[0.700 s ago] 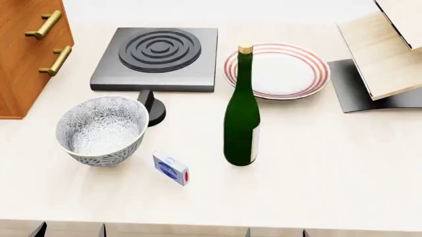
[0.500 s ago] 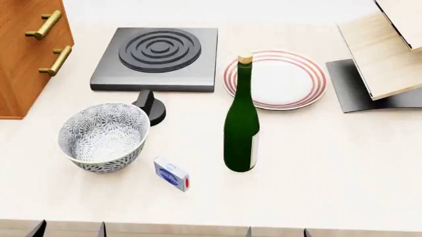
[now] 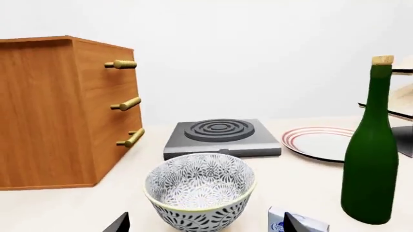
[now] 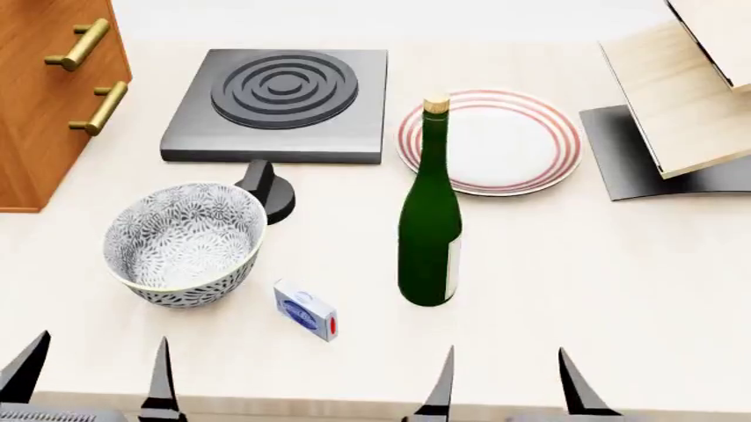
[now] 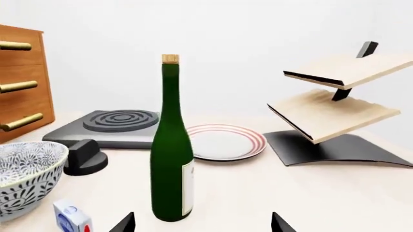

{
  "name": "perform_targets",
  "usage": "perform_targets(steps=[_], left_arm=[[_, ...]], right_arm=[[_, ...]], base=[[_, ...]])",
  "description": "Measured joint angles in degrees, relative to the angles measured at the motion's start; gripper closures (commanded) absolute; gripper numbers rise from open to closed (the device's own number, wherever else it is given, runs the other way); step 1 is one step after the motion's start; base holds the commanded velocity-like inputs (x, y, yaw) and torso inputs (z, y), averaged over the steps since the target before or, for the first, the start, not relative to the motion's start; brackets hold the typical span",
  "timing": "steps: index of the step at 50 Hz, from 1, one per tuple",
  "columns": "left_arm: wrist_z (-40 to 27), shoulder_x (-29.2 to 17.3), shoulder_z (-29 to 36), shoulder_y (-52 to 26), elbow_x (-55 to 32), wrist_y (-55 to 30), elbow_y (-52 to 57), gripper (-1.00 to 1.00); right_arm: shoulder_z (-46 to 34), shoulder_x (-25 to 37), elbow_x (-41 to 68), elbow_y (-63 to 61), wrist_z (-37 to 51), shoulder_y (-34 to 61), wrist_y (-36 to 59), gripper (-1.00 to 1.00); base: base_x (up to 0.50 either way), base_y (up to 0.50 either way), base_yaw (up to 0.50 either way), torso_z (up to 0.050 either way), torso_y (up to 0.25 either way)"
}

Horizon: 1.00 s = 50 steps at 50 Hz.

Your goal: Put the bowl on the top of the cabinet.

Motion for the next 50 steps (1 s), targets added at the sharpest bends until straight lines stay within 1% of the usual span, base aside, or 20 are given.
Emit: perform_targets(steps=[9,22,30,41,50], left_arm=[[-1.1,-0.9,0.5,-0.8,-0.2,-3.5,4.5,-1.00],[-2.3,-1.9,1.2,-1.3,-0.9,-5.9,7.9,-1.00],[-2.9,-2.3,1.6,-1.4,-1.4,-6.6,9.0,-1.00],[-3.6,-3.1,1.8,-1.3,-2.0,-6.8,9.7,-1.00],[-4.2,-3.5,2.0,-0.9,-2.5,-6.8,10.3,-1.00]], right_arm=[[-0.6,0.9,0.3,-3.1,1.1,0.9,2.6,-1.00],[-1.0,1.9,1.5,-5.3,2.0,1.2,3.9,-1.00],[-0.6,2.4,2.6,-5.5,2.4,1.2,4.1,-1.00],[-0.5,2.8,3.9,-5.6,2.9,1.1,3.7,-1.00],[-0.7,3.3,3.8,-5.7,3.9,1.0,3.5,-1.00]], base=[[0.00,0.00,0.00,0.000,0.000],[0.00,0.01,0.00,0.000,0.000],[0.00,0.44,0.00,0.000,0.000],[0.00,0.05,0.00,0.000,0.000],[0.00,0.49,0.00,0.000,0.000]])
